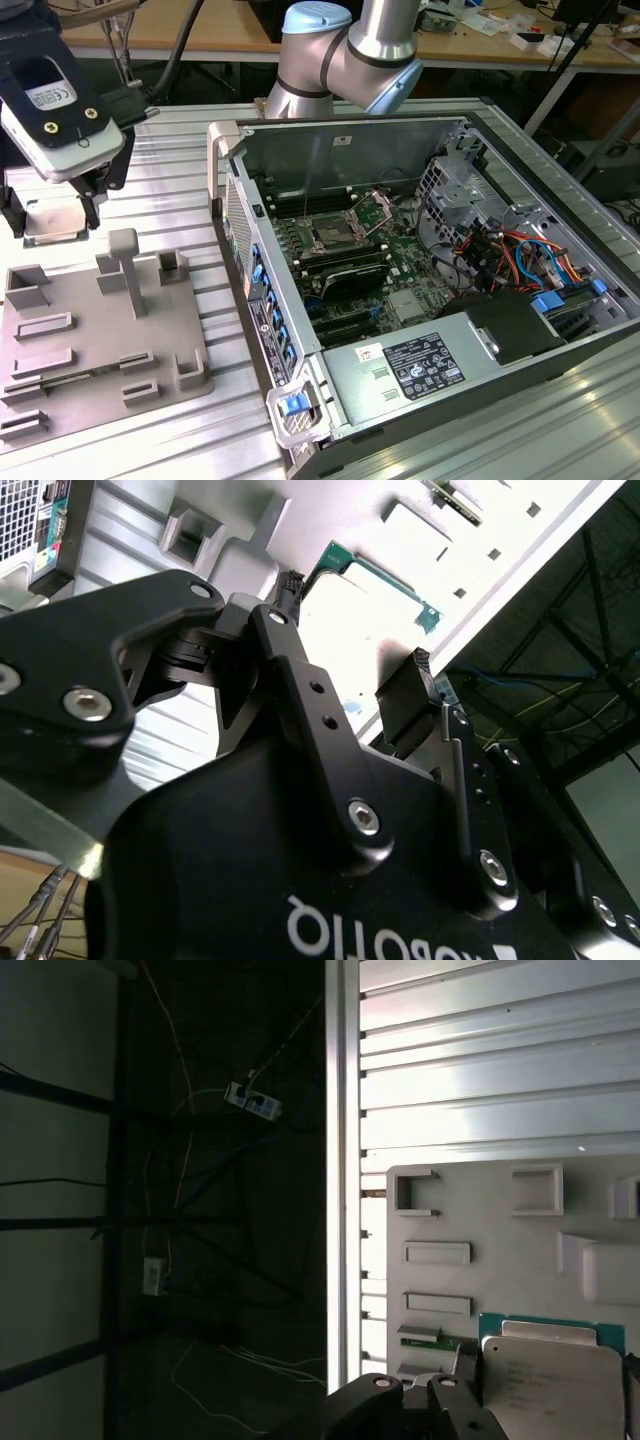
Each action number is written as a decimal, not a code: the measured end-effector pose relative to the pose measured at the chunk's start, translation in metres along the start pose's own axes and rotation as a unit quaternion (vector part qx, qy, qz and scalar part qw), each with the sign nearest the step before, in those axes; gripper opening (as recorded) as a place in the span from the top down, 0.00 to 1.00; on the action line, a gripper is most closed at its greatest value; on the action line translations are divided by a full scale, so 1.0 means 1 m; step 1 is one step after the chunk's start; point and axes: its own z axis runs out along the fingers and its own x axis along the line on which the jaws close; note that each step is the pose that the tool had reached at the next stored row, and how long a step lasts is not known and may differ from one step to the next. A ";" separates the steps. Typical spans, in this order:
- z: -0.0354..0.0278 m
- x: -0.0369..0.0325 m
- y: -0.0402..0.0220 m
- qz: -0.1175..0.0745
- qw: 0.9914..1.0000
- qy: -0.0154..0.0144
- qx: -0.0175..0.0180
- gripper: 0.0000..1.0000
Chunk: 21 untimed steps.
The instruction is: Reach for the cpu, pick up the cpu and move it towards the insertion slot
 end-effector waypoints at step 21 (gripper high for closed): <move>-0.0108 -0.0001 0.0002 0.000 1.000 0.000 0.000 0.45</move>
